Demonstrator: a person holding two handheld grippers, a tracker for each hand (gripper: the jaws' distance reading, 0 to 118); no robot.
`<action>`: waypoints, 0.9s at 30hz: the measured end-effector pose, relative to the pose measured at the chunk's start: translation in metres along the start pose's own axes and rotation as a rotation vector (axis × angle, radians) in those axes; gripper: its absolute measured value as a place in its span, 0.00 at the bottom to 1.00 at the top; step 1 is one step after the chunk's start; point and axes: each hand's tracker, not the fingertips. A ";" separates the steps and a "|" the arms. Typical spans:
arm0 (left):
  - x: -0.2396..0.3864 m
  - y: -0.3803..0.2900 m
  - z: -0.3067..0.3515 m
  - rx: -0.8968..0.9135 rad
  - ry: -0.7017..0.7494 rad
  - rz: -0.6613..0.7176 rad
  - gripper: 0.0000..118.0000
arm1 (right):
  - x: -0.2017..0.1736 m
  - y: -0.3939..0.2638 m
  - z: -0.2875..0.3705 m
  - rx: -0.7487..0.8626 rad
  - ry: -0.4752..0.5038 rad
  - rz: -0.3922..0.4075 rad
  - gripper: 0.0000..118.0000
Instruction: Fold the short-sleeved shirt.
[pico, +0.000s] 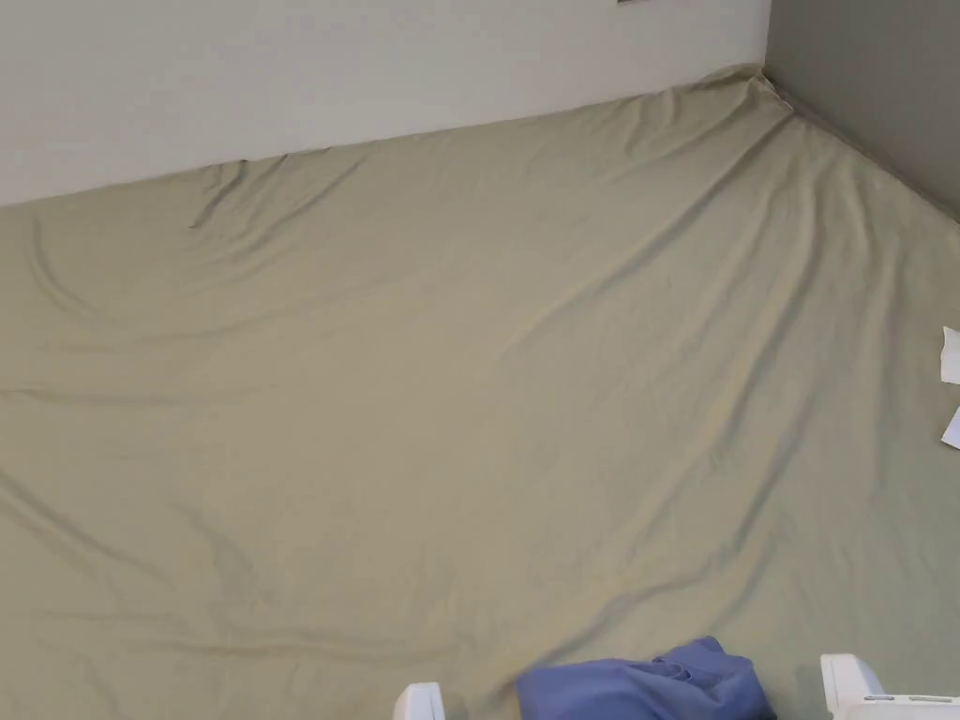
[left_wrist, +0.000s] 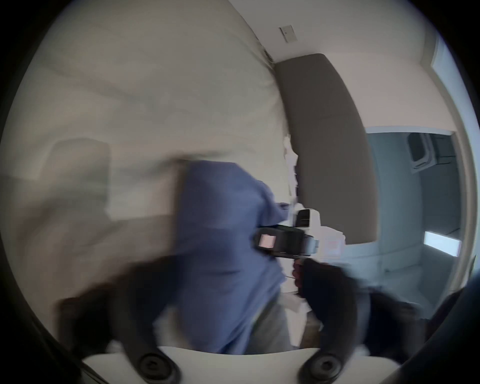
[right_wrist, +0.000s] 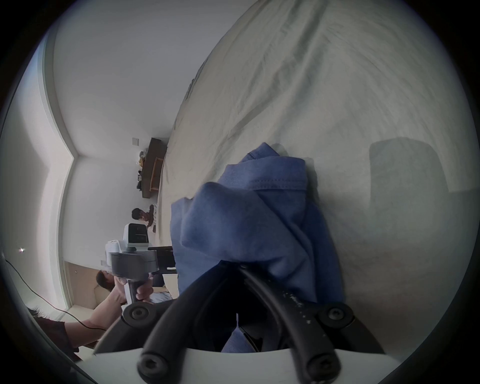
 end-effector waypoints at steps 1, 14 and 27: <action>0.009 0.004 -0.013 -0.034 0.004 -0.011 1.00 | 0.002 -0.001 0.000 0.003 0.007 -0.005 0.01; -0.012 0.002 0.024 -0.032 0.196 -0.052 0.67 | 0.003 -0.004 0.000 0.018 0.037 -0.030 0.01; 0.001 0.005 0.028 -0.100 0.205 -0.070 1.00 | 0.007 -0.003 0.000 0.017 0.043 -0.030 0.01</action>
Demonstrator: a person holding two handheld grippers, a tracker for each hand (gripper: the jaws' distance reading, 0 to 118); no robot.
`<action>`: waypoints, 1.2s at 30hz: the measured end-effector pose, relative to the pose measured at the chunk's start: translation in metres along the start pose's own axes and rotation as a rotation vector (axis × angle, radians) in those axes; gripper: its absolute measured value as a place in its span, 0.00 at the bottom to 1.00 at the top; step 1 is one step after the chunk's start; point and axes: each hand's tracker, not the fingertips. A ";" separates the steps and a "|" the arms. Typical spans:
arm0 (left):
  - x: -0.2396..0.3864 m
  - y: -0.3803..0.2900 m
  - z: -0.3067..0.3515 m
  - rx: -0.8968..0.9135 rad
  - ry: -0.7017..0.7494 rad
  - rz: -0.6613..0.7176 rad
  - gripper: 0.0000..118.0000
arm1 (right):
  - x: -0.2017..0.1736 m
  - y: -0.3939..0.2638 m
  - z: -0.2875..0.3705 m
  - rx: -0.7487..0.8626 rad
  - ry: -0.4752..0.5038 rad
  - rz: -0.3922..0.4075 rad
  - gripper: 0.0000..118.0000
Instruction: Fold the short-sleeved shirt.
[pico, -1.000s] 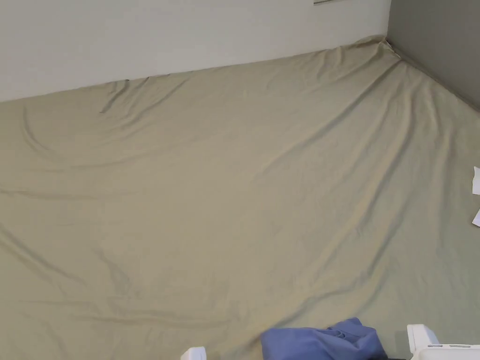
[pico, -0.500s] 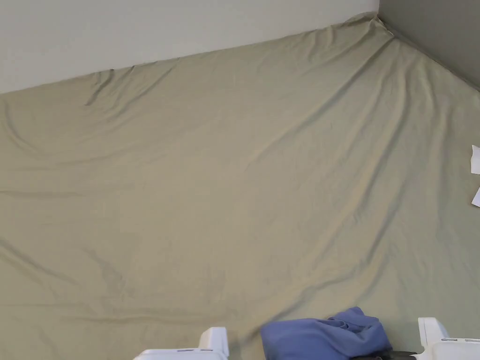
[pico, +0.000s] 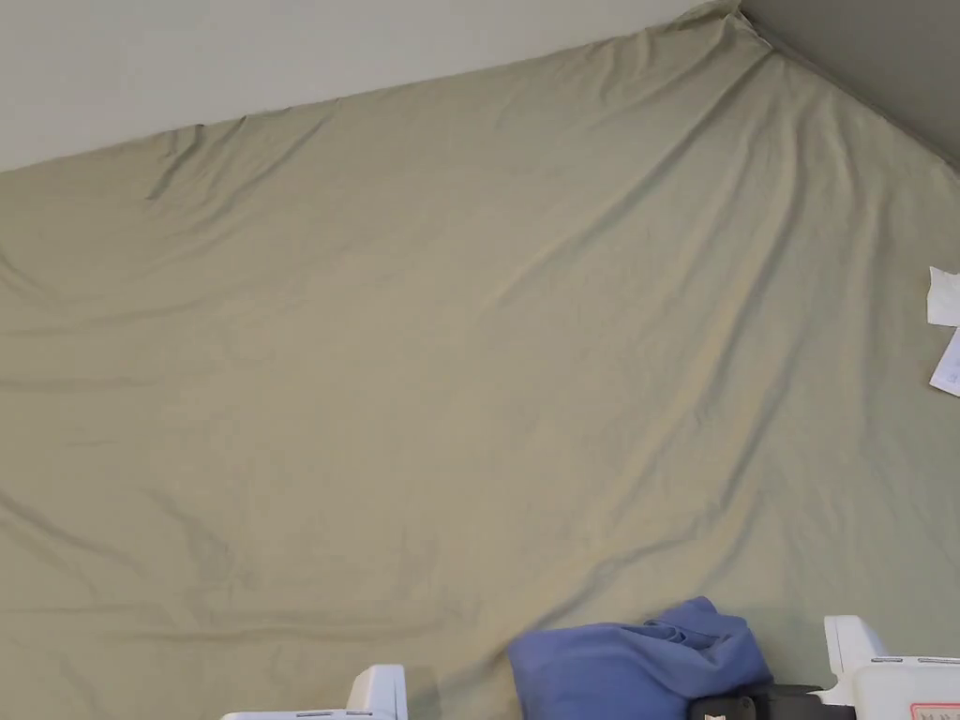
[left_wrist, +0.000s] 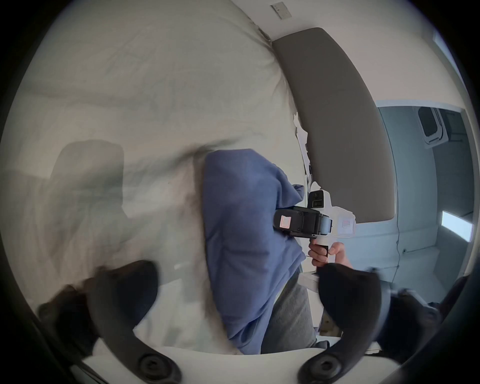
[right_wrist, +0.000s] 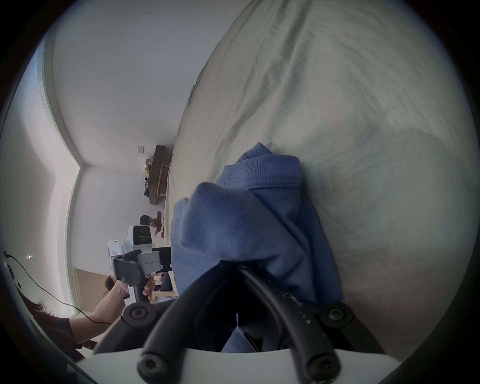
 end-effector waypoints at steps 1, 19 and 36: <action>-0.004 0.002 -0.004 0.016 -0.017 0.026 1.00 | -0.001 0.000 0.001 -0.001 0.003 -0.003 0.01; 0.010 0.025 -0.050 0.012 -0.026 0.094 0.21 | 0.001 -0.003 0.001 0.011 0.018 -0.018 0.01; -0.087 0.016 0.166 -0.035 0.128 0.175 0.20 | -0.089 0.010 0.041 0.118 0.024 0.104 0.00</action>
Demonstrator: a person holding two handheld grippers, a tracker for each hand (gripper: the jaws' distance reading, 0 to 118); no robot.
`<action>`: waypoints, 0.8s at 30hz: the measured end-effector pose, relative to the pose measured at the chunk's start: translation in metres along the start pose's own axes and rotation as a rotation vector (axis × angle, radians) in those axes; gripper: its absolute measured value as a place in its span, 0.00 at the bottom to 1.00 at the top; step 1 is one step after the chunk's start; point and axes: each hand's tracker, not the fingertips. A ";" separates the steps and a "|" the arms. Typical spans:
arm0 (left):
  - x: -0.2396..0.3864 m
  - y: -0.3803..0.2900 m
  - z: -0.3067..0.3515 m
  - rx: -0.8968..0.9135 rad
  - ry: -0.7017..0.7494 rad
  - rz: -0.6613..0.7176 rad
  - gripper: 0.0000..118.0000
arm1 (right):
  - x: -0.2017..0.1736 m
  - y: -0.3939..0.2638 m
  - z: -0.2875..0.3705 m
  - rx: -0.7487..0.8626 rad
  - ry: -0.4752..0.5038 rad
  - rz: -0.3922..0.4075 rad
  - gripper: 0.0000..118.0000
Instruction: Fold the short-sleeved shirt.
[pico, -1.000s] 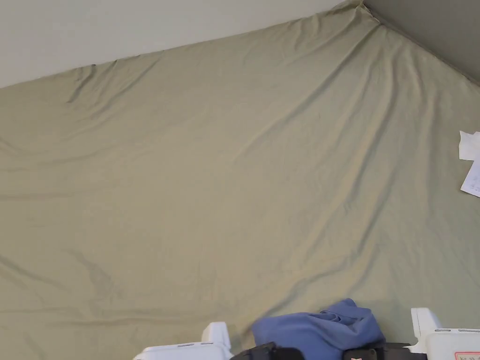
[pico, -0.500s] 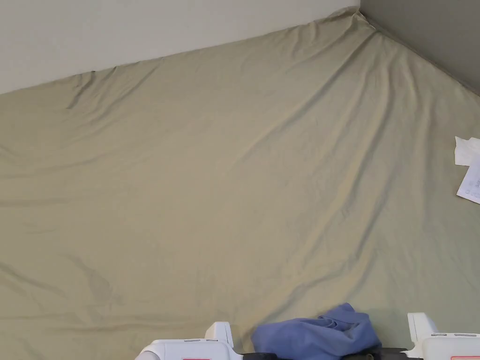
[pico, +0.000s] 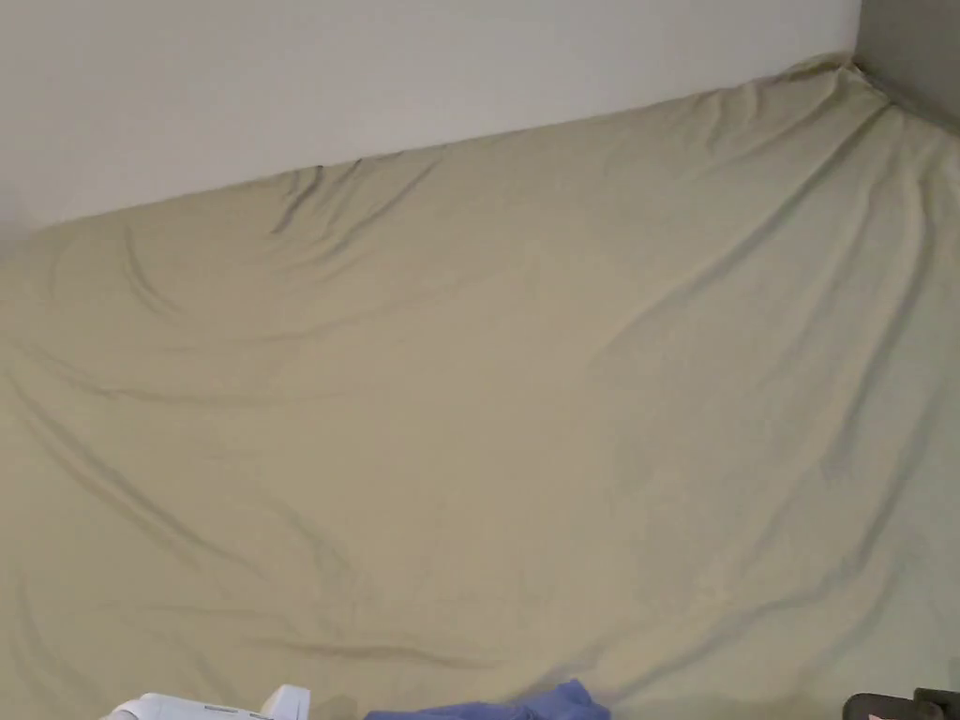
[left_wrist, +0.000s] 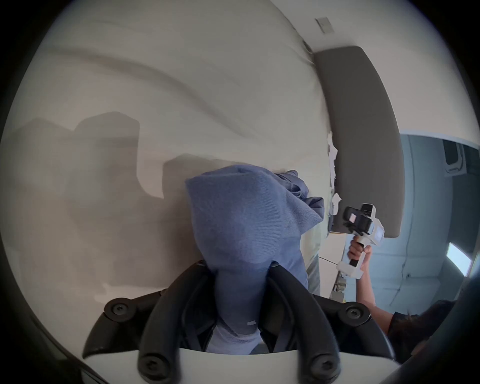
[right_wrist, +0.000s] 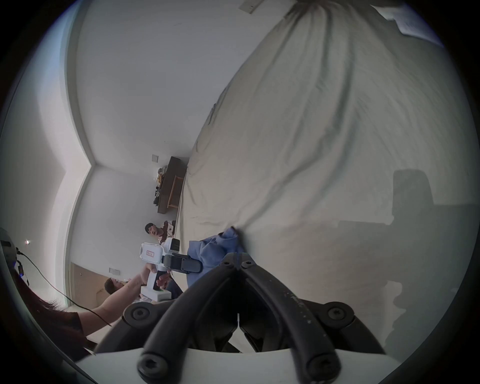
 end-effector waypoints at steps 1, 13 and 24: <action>-0.013 0.000 0.023 0.007 0.029 0.021 0.20 | -0.009 0.000 -0.004 0.000 0.003 0.008 0.00; -0.138 -0.008 0.205 0.110 0.332 0.286 0.20 | -0.062 -0.013 -0.051 -0.061 0.016 0.053 0.00; -0.077 -0.072 0.217 0.474 0.475 0.163 0.98 | -0.080 -0.001 -0.021 -0.008 -0.044 0.117 0.00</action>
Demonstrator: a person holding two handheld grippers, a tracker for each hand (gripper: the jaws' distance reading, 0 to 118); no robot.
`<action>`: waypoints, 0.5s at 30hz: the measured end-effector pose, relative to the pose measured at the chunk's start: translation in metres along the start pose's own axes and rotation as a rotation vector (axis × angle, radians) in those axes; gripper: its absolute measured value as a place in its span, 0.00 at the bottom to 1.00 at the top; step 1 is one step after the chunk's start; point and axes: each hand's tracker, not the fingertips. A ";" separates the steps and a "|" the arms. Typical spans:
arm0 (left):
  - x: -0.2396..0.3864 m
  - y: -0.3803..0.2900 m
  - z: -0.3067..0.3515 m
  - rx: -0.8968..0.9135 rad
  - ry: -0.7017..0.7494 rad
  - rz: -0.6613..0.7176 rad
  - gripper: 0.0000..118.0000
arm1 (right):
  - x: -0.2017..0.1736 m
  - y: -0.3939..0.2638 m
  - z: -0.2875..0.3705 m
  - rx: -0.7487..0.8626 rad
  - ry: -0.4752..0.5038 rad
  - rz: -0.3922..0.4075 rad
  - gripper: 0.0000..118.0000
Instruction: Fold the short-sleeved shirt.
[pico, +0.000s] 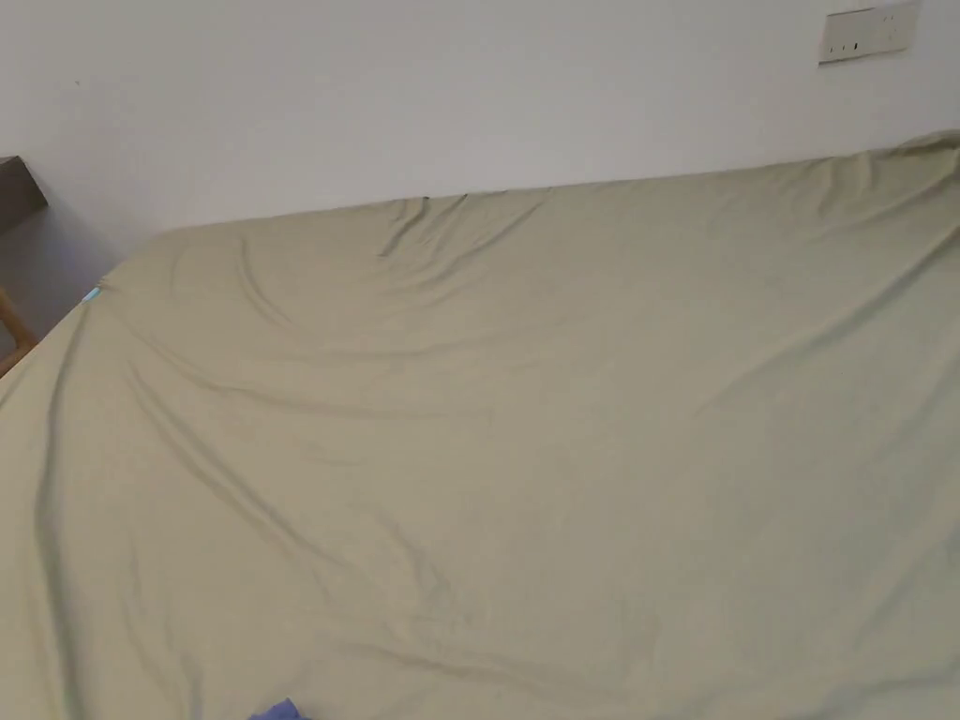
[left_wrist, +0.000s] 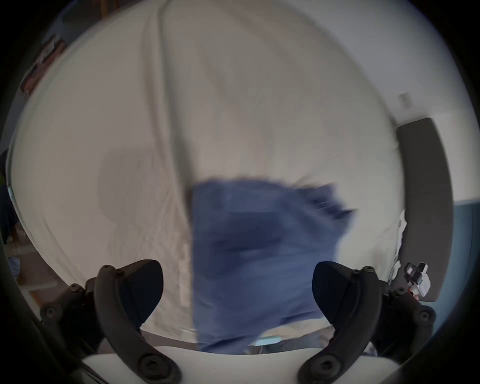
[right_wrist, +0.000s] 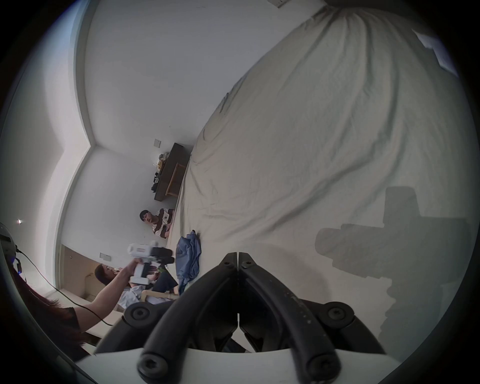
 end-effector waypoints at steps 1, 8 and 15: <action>0.022 -0.011 0.025 0.127 -0.019 -0.024 0.97 | -0.005 0.004 0.008 0.036 -0.024 0.030 0.00; 0.216 -0.108 0.085 0.811 0.165 -0.483 0.52 | -0.112 0.011 0.061 0.533 -0.377 0.455 0.00; 0.334 -0.137 0.111 1.103 0.023 -0.373 0.00 | -0.204 0.009 0.137 0.995 -0.513 0.694 0.00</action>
